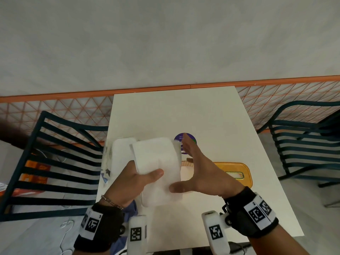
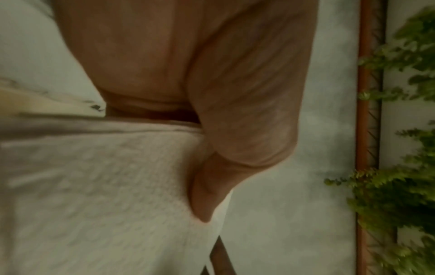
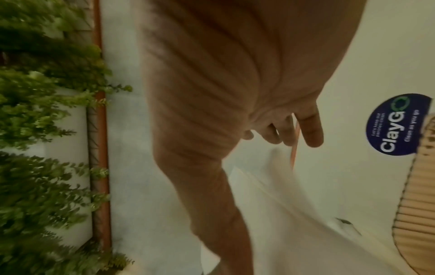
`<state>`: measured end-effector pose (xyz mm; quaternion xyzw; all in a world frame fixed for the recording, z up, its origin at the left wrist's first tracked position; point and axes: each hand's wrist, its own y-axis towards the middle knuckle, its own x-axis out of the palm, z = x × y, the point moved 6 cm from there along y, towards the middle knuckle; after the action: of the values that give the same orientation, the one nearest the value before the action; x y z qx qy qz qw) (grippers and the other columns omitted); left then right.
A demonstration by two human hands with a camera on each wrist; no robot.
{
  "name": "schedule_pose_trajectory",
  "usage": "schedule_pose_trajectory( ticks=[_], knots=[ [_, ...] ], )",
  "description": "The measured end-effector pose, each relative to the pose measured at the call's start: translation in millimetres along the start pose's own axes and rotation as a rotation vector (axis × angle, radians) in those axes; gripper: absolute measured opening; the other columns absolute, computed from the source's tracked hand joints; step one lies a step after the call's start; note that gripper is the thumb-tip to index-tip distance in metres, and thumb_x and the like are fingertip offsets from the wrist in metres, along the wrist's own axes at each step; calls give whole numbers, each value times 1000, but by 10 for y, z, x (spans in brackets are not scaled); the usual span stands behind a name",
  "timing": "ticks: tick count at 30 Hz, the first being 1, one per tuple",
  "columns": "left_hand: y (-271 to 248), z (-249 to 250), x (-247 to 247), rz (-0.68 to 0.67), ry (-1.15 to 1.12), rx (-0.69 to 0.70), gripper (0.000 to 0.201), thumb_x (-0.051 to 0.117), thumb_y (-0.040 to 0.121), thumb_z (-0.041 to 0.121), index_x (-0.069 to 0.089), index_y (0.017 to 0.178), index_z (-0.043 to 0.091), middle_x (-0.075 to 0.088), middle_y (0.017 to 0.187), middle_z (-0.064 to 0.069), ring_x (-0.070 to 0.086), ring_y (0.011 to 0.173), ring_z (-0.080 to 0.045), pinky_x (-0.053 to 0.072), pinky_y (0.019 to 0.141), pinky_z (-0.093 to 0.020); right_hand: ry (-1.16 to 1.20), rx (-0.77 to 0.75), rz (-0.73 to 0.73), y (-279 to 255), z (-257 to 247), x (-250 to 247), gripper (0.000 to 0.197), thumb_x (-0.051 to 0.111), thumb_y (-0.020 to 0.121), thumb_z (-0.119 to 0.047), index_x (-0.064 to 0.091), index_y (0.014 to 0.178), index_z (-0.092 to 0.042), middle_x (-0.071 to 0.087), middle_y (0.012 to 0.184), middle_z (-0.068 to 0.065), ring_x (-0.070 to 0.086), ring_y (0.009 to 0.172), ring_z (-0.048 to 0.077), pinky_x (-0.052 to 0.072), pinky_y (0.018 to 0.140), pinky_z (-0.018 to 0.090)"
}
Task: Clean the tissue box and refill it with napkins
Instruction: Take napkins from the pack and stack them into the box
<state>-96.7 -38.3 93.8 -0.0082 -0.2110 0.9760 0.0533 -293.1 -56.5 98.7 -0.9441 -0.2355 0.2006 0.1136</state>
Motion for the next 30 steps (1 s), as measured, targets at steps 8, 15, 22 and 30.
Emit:
schedule_pose_trajectory(
  ticks=[8, 15, 22, 30],
  knots=[
    [9, -39, -26, -86, -207, 38, 51, 93, 68, 19, 74, 115, 16, 76, 116, -12, 72, 110, -30, 61, 90, -43, 92, -30, -71, -22, -116, 60, 53, 92, 70, -43, 70, 116, -30, 73, 116, -11, 67, 112, 6, 53, 103, 45],
    [22, -184, -75, -239, -609, 74, 74, 103, 29, 18, 83, 100, 13, 79, 99, -14, 76, 91, -31, 64, 76, -42, 418, 141, -320, -35, 121, 237, 111, 69, 61, -85, 49, 146, -18, 64, 133, 18, 65, 111, 26, 55, 95, 43],
    [-1, -357, -98, -144, -727, 0, 44, 70, 67, 4, 79, 110, 10, 79, 100, -15, 76, 90, -33, 63, 72, -45, 848, 236, -241, -37, 65, 307, 49, 78, 86, -22, 66, 128, 0, 70, 125, 15, 68, 108, 27, 57, 94, 39],
    [-121, 0, 137, -229, -762, 170, 90, 56, 93, 48, 19, 159, -1, 23, 163, -29, 23, 151, -45, 20, 120, -60, 768, 142, -207, -118, -158, 221, 32, 67, 96, -13, 67, 125, 1, 72, 120, 17, 70, 103, 31, 57, 88, 40]
  ],
)
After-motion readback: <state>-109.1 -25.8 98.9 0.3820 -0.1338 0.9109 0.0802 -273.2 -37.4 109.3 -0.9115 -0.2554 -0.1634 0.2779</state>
